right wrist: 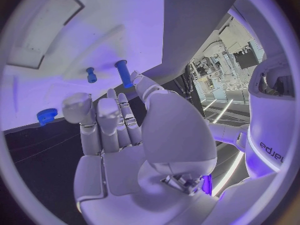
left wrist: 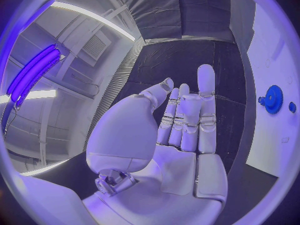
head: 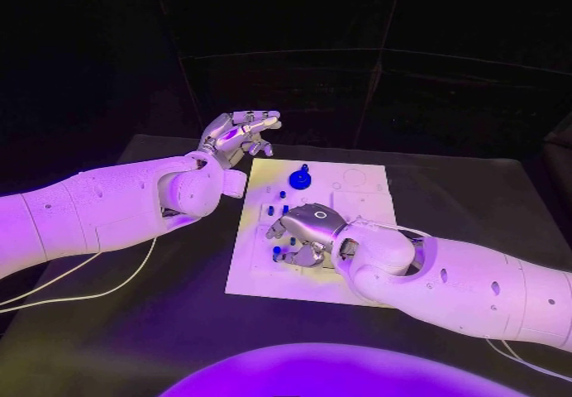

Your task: Assemble the parts on the task board

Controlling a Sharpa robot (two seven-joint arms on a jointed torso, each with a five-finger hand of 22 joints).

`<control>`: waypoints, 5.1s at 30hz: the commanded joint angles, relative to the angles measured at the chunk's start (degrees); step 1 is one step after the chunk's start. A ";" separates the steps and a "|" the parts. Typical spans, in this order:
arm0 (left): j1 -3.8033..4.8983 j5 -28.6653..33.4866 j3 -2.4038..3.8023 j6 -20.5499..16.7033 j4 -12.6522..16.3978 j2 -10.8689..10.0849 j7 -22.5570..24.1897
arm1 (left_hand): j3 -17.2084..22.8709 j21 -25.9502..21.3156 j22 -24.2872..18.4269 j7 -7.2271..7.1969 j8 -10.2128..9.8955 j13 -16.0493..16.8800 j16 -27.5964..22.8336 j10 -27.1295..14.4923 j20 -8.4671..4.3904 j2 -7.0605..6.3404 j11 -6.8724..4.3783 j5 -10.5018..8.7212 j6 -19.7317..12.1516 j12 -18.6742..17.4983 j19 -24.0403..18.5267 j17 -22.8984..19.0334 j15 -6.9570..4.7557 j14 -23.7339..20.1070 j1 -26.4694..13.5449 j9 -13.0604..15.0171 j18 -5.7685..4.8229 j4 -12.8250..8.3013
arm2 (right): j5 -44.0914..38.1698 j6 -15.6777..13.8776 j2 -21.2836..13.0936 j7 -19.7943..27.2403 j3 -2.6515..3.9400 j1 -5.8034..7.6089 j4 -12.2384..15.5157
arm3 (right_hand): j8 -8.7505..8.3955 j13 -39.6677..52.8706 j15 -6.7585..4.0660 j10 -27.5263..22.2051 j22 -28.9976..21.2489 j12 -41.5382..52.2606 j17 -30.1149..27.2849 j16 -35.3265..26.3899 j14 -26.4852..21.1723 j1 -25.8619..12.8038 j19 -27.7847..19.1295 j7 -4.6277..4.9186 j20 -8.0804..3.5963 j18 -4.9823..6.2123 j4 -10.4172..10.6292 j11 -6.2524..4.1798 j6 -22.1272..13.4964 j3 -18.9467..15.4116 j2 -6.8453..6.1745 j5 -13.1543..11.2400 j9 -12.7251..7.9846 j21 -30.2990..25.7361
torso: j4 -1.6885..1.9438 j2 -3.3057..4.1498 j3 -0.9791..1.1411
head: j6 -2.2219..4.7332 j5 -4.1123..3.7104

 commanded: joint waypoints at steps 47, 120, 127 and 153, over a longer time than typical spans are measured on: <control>0.07 0.02 -0.22 1.06 0.91 -1.48 0.03 | -0.53 -0.25 -0.11 0.25 0.22 -0.09 -0.38 -0.19 0.19 0.27 0.22 0.02 0.13 0.41 -0.40 -0.13 0.05 -0.50 0.47 -0.07 0.36 0.05 | 15.20 1.11 -25.02 -21.22 2.51 -3.53 10.83 | 19.60 58.35 -4.31 21.74 21.64 60.39 22.69 15.09 4.68 -7.48 9.34 -4.30 -3.79 -3.01 15.95 -5.51 1.29 -27.47 4.52 10.80 4.71 12.63 | -0.72 0.05 -0.13 | 1.67 -6.45; 0.00 -0.04 -0.84 2.50 1.02 -1.31 -0.83 | -0.65 -0.30 -0.17 0.24 0.23 -0.11 -0.44 -0.28 0.20 0.25 0.23 0.02 0.10 0.44 -0.42 -0.37 0.06 -0.61 0.48 -0.08 0.36 0.01 | 16.83 -9.19 -15.81 -27.07 2.69 -4.82 11.33 | 27.50 61.55 -6.02 23.43 25.01 58.76 28.27 17.55 5.37 -6.29 10.55 -6.90 -5.32 -3.61 15.81 -7.70 5.45 -29.16 11.37 20.34 8.15 14.25 | -0.61 0.08 -0.32 | 1.68 -5.36; 0.01 -0.20 -0.84 2.71 1.04 -1.29 -0.97 | -0.69 -0.31 -0.19 0.25 0.23 -0.11 -0.44 -0.31 0.21 0.26 0.24 0.02 0.10 0.44 -0.43 -0.41 0.07 -0.64 0.47 -0.08 0.36 0.02 | 16.78 -8.69 -14.71 -28.14 2.70 -4.81 10.13 | 27.88 61.69 -6.16 23.65 25.00 58.29 28.32 17.51 5.35 -7.89 10.54 -7.04 -5.50 -3.61 15.82 -7.83 5.45 -30.45 11.62 16.15 8.61 14.21 | -0.68 0.05 -0.32 | 1.53 -5.15; 0.01 -0.86 -0.85 3.05 0.94 -1.26 -1.13 | -0.74 -0.33 -0.21 0.26 0.24 -0.12 -0.45 -0.34 0.21 0.26 0.25 0.02 0.10 0.44 -0.44 -0.44 0.08 -0.66 0.42 -0.08 0.36 0.04 | 14.75 -11.32 -16.45 -24.18 2.69 -4.82 12.14 | 29.40 61.81 -5.95 23.24 24.82 54.73 27.42 16.54 5.17 -10.88 10.38 -6.70 -5.33 -3.55 13.97 -7.52 2.98 -30.91 9.37 2.52 10.72 13.86 | -0.81 0.05 -0.18 | 1.76 -5.28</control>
